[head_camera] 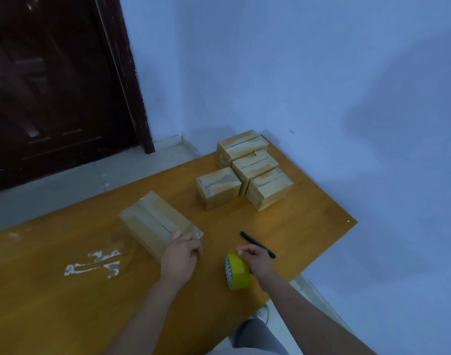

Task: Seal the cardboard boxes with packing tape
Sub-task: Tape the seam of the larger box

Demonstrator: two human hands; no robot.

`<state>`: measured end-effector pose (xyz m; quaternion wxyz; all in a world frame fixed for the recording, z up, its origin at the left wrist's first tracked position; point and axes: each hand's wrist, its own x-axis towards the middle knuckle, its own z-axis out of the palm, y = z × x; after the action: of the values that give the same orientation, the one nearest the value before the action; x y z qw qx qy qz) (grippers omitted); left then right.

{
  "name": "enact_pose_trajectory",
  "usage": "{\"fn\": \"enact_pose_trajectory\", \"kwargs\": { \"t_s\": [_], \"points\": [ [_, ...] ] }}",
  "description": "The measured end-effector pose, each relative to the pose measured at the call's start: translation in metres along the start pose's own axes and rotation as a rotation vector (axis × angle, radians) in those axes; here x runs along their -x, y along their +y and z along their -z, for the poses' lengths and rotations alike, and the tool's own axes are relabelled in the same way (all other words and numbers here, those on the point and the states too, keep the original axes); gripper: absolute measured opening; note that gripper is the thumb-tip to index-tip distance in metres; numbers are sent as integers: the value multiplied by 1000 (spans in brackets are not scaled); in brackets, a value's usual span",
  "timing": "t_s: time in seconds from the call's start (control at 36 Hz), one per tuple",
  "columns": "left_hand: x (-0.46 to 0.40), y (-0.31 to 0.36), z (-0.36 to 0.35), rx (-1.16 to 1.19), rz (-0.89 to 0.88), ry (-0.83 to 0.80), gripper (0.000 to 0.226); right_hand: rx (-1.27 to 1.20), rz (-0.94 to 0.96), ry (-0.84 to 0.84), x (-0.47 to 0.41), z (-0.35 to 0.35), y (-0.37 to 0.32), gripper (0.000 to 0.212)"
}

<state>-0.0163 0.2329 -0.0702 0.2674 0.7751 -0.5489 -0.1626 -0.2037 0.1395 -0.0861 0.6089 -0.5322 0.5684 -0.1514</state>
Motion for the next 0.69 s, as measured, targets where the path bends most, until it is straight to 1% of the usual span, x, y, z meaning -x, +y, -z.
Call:
{"fn": "enact_pose_trajectory", "kwargs": {
  "t_s": [0.11, 0.19, 0.22, 0.25, 0.28, 0.33, 0.36, 0.42, 0.44, 0.47, 0.5, 0.58, 0.69],
  "points": [
    [14, -14, 23, -74, 38, -83, 51, 39, 2, -28, -1, 1, -4, 10],
    [21, -18, 37, -94, 132, -72, 52, 52, 9, -36, -2, 0, -7, 9],
    [22, -20, 40, -101, 147, -29, 51, 57, 7, -40, -2, 0, -8, 10],
    [24, -23, 41, -117, 127, 26, 47, 62, 5, -45, -2, 0, -8, 10],
    [26, -22, 44, -134, 89, 91, 38, 70, 5, -48, -1, -1, -9, 10],
    [25, -20, 42, -203, 79, 217, 11, 97, 16, -57, 0, -1, -11, 9],
    [22, -18, 40, -245, 151, 208, 20, 111, 24, -66, 0, -1, -12, 8],
    [17, -10, 37, -355, 372, 0, 68, 135, 36, -87, 1, 0, -16, 11],
    [14, -8, 34, -418, 418, -63, 84, 143, 46, -96, 2, 1, -18, 12],
    [12, -5, 33, -457, 436, -104, 91, 151, 60, -102, 3, 2, -20, 14],
    [9, -2, 33, -477, 429, -112, 91, 163, 77, -102, 4, 3, -23, 16],
    [5, -3, 35, -497, 384, -133, 84, 191, 126, -73, 6, 5, -37, 17],
    [6, -16, 45, -507, 252, -225, 81, 170, 198, -60, 10, 8, -62, 15]
  ]
}}
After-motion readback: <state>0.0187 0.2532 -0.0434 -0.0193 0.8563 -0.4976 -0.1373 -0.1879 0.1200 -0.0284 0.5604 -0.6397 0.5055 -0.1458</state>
